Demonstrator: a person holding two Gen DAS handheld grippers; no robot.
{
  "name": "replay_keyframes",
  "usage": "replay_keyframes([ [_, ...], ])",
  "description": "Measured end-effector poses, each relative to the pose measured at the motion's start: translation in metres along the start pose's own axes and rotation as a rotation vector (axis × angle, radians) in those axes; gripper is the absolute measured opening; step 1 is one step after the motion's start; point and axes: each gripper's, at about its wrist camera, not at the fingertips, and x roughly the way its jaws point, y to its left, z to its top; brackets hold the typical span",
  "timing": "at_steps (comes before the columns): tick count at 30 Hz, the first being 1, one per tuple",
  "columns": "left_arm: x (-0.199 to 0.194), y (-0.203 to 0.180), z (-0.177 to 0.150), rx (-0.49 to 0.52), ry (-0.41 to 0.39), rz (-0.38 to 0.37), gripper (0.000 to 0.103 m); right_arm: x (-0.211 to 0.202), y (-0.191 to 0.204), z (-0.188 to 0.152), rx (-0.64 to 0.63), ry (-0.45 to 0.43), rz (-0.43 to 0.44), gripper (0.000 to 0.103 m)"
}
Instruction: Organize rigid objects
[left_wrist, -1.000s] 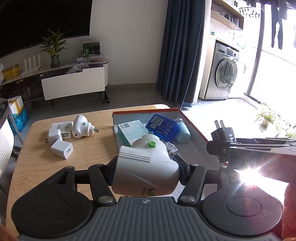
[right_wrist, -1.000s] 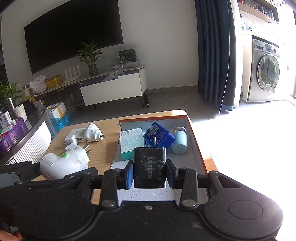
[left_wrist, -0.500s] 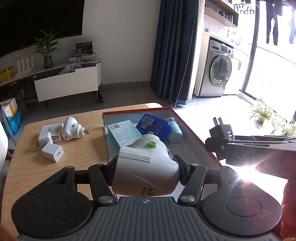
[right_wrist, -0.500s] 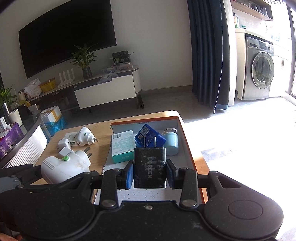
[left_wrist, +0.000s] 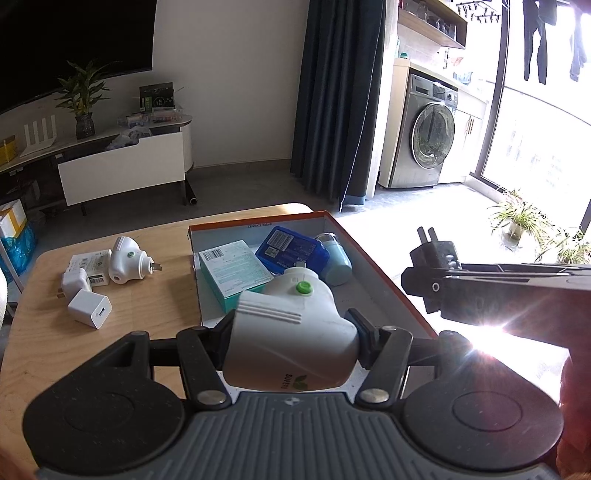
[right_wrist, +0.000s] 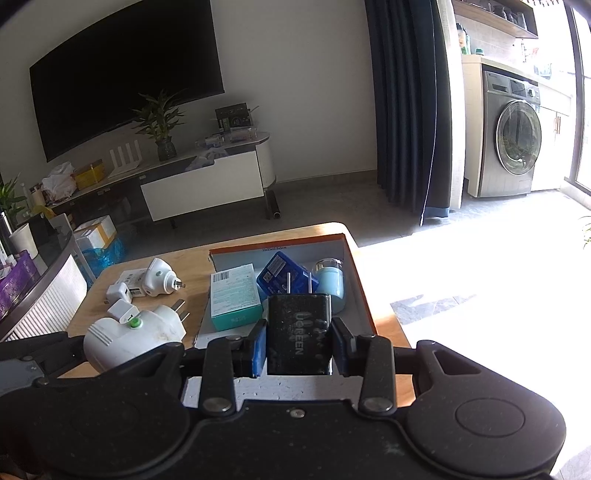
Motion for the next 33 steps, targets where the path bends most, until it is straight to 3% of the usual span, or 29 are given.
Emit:
replay_keyframes([
  [33,0.021,-0.005,0.007,-0.006,0.020,-0.001,0.062,0.020,-0.007,0.008,-0.008,0.016,-0.010,0.044],
])
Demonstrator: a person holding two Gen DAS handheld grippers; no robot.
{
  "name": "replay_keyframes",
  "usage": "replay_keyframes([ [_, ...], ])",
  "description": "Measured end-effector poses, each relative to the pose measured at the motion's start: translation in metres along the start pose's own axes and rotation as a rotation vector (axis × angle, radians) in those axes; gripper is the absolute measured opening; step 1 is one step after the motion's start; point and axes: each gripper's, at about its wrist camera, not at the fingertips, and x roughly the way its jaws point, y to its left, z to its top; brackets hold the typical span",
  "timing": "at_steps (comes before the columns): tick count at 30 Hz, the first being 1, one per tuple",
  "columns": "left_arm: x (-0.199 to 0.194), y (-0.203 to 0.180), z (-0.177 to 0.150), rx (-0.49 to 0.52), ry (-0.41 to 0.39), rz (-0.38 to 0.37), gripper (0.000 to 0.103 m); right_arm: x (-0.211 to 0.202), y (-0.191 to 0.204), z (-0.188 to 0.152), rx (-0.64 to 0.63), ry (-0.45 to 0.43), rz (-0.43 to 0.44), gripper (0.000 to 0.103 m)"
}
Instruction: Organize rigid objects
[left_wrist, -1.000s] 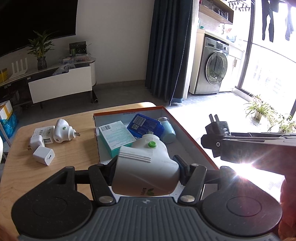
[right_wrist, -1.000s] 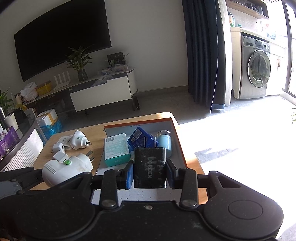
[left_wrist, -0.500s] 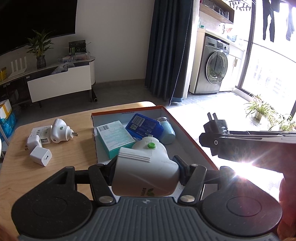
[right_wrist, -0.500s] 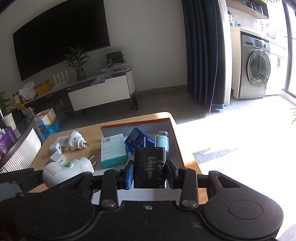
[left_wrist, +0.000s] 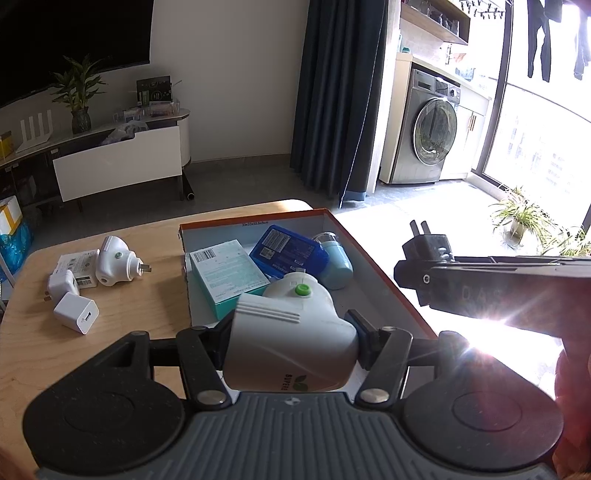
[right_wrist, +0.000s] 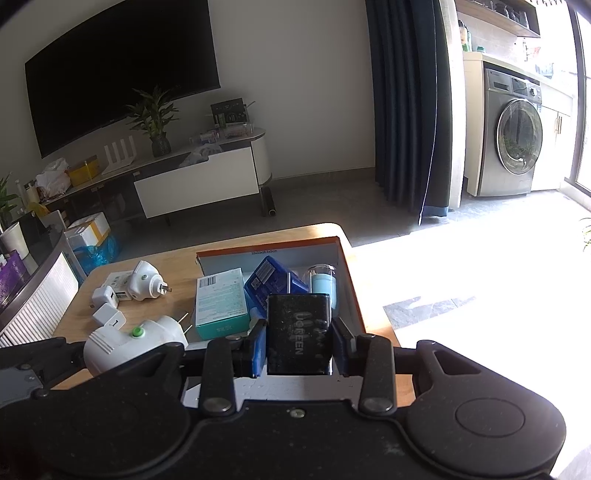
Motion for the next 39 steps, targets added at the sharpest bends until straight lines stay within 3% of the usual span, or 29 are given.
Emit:
replay_keyframes([
  [39,0.037,0.005,0.014,-0.029,0.040,0.009,0.062,0.051,-0.006,0.017,-0.025,0.058,-0.007,0.044],
])
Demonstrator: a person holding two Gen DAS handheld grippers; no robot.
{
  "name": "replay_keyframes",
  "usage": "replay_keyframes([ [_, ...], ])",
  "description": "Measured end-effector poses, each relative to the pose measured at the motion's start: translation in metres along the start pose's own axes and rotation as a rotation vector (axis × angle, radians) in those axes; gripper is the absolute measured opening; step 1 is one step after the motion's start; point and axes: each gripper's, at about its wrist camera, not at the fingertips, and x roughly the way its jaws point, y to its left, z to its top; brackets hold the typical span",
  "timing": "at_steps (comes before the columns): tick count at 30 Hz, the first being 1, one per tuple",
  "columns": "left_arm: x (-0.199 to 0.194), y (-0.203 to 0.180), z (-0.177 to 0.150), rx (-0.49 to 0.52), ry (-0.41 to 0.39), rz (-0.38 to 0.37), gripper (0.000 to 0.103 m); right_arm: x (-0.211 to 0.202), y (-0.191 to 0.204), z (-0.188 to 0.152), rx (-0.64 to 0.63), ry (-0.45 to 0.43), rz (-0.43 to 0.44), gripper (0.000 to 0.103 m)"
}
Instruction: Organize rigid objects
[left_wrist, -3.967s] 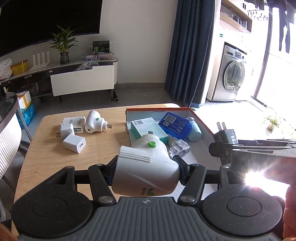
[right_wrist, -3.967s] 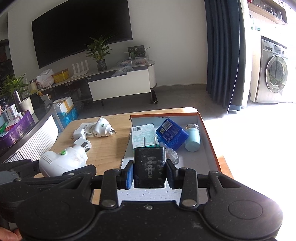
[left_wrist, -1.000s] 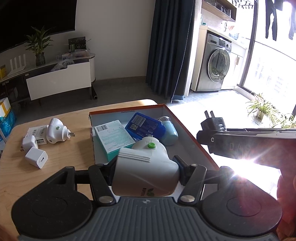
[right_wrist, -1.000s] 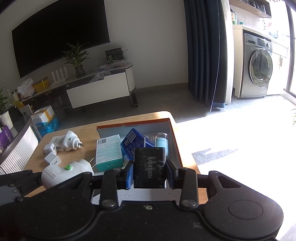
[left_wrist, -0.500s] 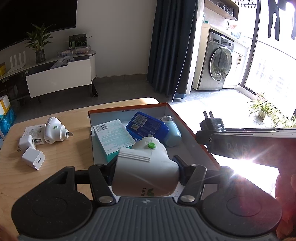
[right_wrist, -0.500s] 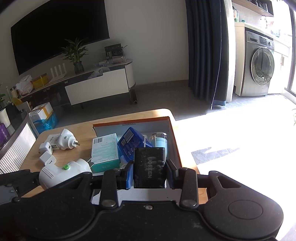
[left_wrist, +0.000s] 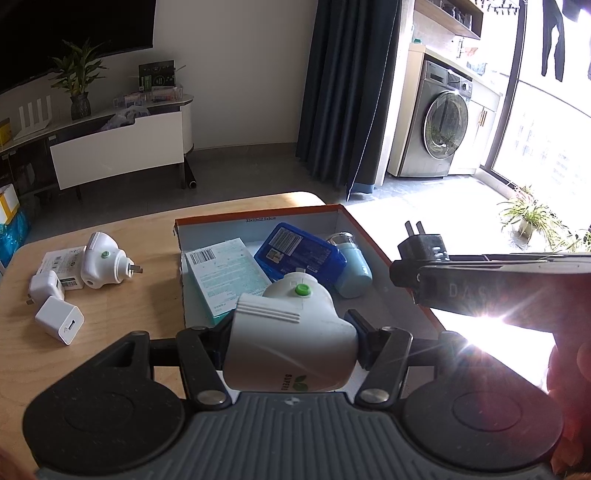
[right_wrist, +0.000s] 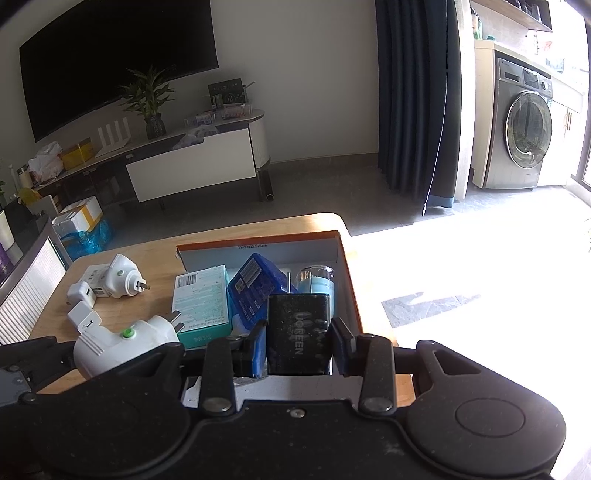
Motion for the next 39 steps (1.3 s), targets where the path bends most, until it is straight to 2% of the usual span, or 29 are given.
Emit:
replay_keyframes([
  [19,0.026,0.003,0.025,-0.008,-0.001,-0.011,0.062,0.033,-0.002,0.036,-0.033,-0.007,0.012,0.044],
  [33,0.040,0.008,0.036,-0.019,0.002,-0.008,0.062,0.074,0.007,0.066,-0.074,-0.021,0.015,0.044],
  [36,0.044,0.009,0.038,-0.025,0.004,-0.008,0.062,0.081,0.008,0.071,-0.084,-0.062,0.023,0.049],
  [37,0.045,0.009,0.038,-0.026,0.006,-0.008,0.062,0.082,0.008,0.072,-0.085,-0.070,0.026,0.055],
  [39,0.047,0.009,0.038,-0.025,0.009,-0.007,0.062,0.081,0.006,0.073,-0.081,-0.079,0.030,0.056],
])
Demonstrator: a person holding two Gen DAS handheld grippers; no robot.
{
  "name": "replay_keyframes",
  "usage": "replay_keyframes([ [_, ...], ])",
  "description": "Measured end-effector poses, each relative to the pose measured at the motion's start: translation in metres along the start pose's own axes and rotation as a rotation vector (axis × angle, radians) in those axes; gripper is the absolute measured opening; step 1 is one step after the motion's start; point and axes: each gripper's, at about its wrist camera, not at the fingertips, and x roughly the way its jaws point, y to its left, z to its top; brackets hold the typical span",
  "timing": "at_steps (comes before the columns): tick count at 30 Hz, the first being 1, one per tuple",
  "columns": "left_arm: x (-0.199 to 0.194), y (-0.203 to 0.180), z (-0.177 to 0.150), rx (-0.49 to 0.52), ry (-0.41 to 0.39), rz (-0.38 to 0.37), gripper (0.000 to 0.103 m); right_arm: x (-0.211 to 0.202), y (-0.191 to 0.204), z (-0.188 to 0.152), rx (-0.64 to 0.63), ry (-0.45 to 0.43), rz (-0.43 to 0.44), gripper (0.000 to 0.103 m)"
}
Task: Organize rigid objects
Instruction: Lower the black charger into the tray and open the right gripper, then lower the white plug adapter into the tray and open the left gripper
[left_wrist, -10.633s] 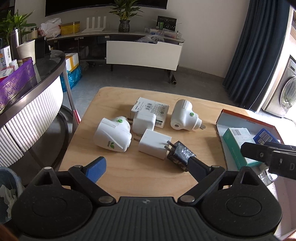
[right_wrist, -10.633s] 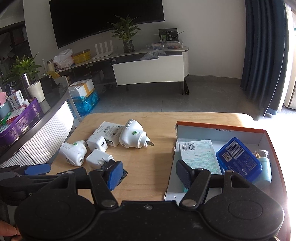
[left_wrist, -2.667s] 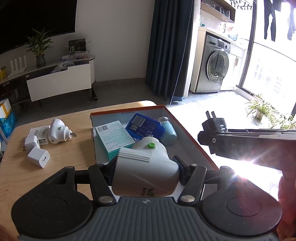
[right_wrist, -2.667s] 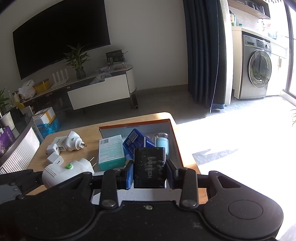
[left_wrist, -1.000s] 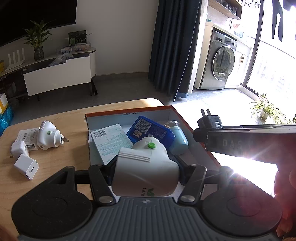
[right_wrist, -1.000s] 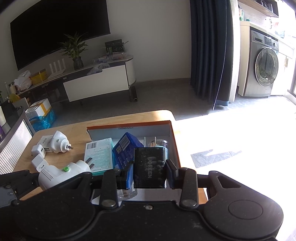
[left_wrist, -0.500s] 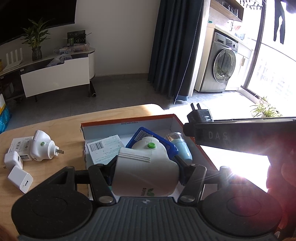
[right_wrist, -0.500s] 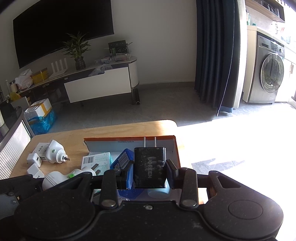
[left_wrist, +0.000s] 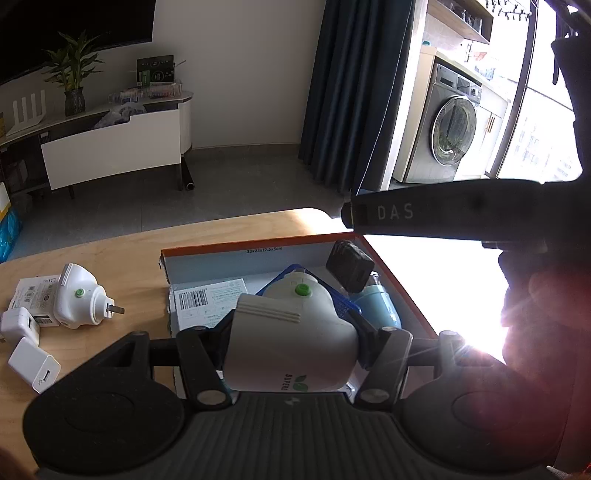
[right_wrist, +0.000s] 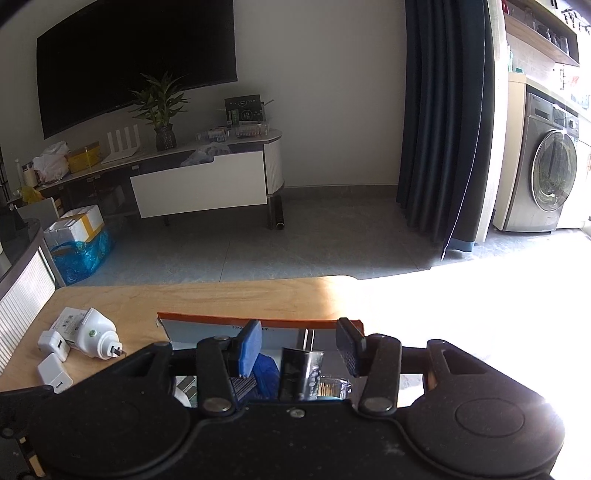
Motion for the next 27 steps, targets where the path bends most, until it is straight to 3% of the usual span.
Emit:
replay_keyframes([
  [7,0.012,-0.004,0.005,-0.010,0.017,-0.022,0.062,-0.017,-0.014,-0.003,0.034,-0.038,-0.030,0.056],
  [11,0.018,-0.006,0.009,-0.031,0.012,-0.108,0.062,-0.027,-0.022,-0.004,0.053,-0.055,-0.050,0.056],
  [12,0.018,-0.007,0.010,-0.036,0.002,-0.122,0.064,-0.030,-0.024,-0.004,0.060,-0.061,-0.052,0.056],
  [13,0.018,-0.007,0.012,-0.042,-0.004,-0.132,0.078,-0.032,-0.025,-0.004,0.065,-0.064,-0.049,0.056],
  [15,0.016,-0.006,0.014,-0.055,-0.019,-0.145,0.085,-0.036,-0.027,-0.004,0.066,-0.066,-0.050,0.057],
  [27,-0.011,0.005,0.014,-0.066,-0.037,-0.052,0.086,-0.055,-0.019,-0.004,0.050,-0.080,-0.030,0.057],
])
